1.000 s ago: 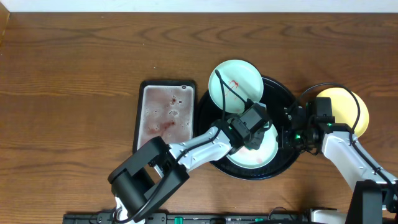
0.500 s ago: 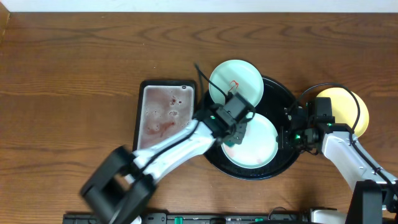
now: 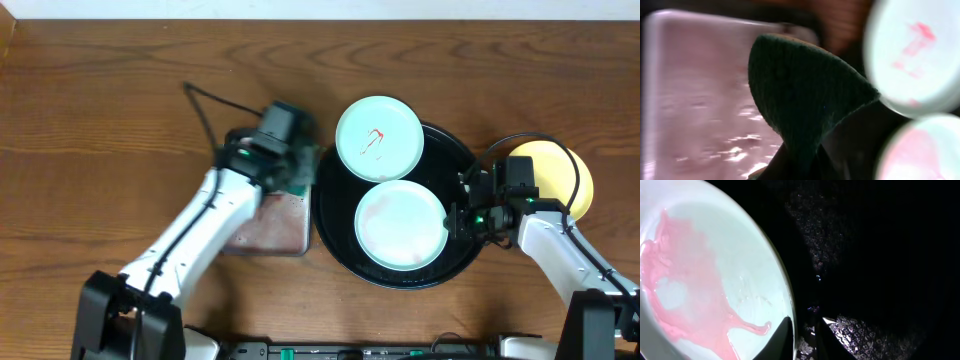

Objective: Clean dirty plates on tray and stack at the side

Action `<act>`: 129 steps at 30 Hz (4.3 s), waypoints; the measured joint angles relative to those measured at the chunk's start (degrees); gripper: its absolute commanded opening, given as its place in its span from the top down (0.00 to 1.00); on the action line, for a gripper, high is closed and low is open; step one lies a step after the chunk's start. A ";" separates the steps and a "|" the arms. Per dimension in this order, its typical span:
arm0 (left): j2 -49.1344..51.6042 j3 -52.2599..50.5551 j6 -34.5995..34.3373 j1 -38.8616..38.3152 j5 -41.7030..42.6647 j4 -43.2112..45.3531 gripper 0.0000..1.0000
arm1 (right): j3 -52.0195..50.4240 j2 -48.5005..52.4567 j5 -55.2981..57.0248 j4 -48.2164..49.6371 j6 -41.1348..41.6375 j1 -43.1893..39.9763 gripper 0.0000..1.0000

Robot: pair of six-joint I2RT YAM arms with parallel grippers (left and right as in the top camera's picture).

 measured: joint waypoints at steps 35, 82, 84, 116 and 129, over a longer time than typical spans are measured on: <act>13.18 -3.17 4.50 5.53 4.61 -2.16 0.81 | 2.67 -4.50 1.33 -3.21 -0.24 0.00 0.99; 12.11 -1.60 6.25 5.53 1.11 -1.07 0.34 | 6.91 -24.11 67.23 11.74 -24.17 34.53 0.99; 12.11 -1.60 6.25 5.53 0.96 -0.31 0.34 | 6.91 -24.11 67.34 11.74 -24.44 34.53 0.99; 11.61 -0.79 7.08 7.56 -1.84 -1.33 0.41 | 6.91 -24.11 67.56 11.74 -24.61 34.53 0.99; 11.50 -1.64 7.08 5.73 2.80 -4.72 0.54 | 6.91 -24.11 67.56 11.72 -24.61 34.53 0.99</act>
